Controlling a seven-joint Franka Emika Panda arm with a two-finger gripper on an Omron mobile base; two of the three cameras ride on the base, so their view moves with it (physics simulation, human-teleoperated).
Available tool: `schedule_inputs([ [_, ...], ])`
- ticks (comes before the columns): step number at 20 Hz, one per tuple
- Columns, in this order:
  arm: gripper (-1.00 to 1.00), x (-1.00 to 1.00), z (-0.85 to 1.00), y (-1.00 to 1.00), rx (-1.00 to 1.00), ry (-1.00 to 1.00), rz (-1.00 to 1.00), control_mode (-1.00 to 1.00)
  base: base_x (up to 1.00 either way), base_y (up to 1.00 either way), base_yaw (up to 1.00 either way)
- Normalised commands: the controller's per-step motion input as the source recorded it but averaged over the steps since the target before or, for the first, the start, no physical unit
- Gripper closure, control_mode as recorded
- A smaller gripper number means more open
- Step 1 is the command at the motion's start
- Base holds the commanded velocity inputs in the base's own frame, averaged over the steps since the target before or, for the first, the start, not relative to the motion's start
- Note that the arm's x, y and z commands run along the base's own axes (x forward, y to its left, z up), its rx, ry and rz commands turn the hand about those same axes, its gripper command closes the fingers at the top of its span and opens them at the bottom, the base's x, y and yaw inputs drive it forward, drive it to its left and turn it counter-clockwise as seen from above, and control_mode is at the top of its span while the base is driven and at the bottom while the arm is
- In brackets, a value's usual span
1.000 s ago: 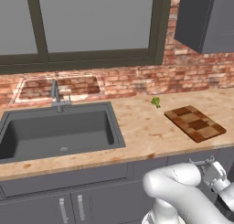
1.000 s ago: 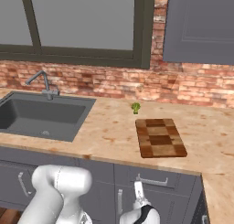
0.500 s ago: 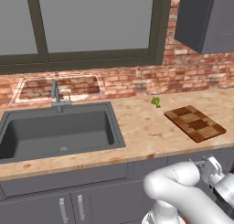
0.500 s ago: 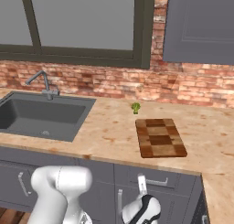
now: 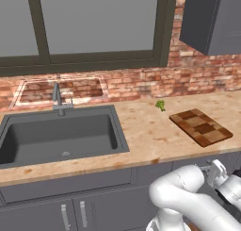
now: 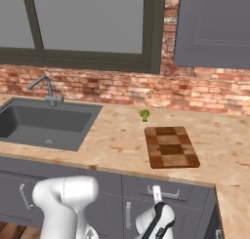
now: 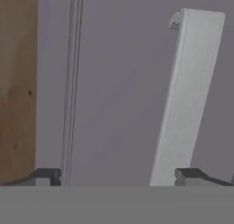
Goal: Open the drawer on the right and place the cutting tools on the cutting board.
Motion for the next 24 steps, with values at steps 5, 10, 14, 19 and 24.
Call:
schedule_inputs([
  [5, -1.00, 0.15, -0.31, -0.29, 0.00, 0.05, 0.00, -1.00, 0.00, 0.00, 0.00],
  [10, -1.00, 0.12, -0.36, -0.26, 0.00, 0.05, 0.00, -1.00, 0.00, 0.00, 0.00],
  [14, -1.00, 0.17, -0.29, -0.22, 0.00, 0.01, 0.00, -1.00, 0.00, 0.00, 0.00],
  [19, -1.00, 0.17, -0.18, -0.27, 0.00, 0.00, 0.00, -1.00, 0.00, 0.00, 0.00],
  [24, -1.00, 0.07, -0.16, -0.31, 0.00, 0.00, 0.00, -1.00, 0.00, 0.00, 0.00],
])
